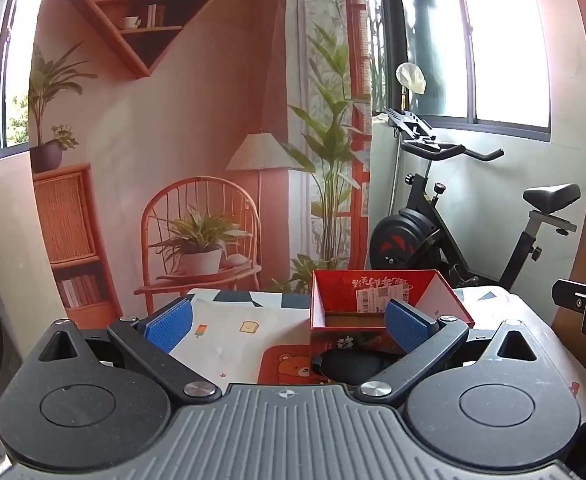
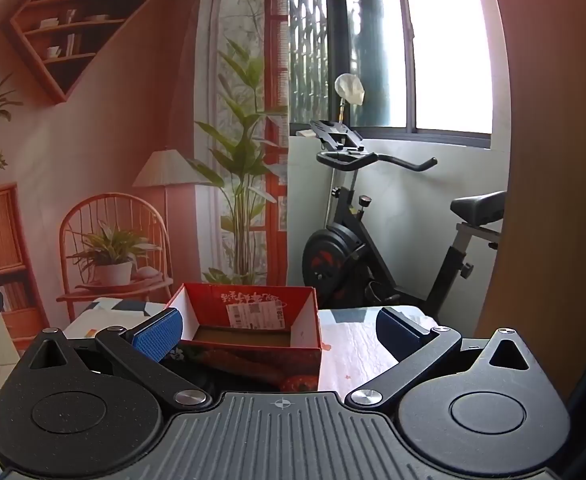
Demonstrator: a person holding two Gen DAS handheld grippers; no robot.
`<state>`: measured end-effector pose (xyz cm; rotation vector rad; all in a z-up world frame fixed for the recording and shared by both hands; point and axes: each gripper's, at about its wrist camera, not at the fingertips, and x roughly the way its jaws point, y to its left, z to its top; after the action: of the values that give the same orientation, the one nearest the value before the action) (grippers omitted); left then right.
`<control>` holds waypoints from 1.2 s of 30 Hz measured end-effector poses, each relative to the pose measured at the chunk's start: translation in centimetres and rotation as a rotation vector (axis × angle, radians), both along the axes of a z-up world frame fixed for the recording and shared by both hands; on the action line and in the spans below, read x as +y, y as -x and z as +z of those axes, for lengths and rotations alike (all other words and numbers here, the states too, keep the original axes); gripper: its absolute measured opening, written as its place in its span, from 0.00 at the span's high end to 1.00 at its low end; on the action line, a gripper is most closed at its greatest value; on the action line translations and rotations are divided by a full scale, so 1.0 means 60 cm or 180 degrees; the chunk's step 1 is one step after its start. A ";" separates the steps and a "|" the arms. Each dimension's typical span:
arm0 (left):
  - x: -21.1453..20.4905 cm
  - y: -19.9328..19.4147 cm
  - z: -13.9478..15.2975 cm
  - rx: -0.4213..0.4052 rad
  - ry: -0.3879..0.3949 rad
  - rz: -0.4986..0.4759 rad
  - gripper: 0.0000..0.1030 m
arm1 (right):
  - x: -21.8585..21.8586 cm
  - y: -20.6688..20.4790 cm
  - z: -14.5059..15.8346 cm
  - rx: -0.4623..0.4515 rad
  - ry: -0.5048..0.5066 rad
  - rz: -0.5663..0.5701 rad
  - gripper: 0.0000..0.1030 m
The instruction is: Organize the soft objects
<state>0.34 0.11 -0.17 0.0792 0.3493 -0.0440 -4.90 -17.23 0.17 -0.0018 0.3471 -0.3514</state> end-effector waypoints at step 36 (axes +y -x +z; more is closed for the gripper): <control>0.001 0.007 0.000 -0.0036 0.0001 0.0000 0.00 | -0.003 0.000 0.002 0.0004 -0.0019 -0.0010 0.00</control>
<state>-0.09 0.15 -0.14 0.0791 0.3378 -0.0435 -4.92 -17.40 0.27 0.0043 0.3493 -0.3535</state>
